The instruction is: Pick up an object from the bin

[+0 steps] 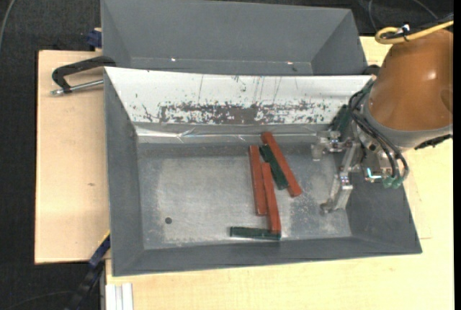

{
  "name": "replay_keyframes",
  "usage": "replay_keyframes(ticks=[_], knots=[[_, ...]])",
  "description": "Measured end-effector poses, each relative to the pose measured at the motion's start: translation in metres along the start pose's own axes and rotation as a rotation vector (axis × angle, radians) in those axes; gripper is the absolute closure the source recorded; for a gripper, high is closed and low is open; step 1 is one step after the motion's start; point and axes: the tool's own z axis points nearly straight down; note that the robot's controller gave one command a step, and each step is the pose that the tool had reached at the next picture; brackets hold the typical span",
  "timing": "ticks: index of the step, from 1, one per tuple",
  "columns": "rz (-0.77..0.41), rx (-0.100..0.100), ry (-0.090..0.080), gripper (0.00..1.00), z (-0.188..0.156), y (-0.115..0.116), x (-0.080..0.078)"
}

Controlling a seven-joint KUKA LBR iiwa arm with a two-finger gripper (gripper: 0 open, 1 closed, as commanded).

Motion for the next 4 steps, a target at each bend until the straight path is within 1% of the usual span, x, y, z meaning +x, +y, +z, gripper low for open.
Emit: replay_keyframes(ticks=[1,2,3,4], knots=[[-0.049,-0.002,-0.002,0.0,0.086,0.069,-0.002],[-0.209,0.001,-0.01,0.0,0.144,0.037,-0.065],[-1.373,0.004,-0.007,0.0,0.124,0.071,-0.027],[-1.538,0.005,-0.009,0.0,0.083,0.076,-0.007]])
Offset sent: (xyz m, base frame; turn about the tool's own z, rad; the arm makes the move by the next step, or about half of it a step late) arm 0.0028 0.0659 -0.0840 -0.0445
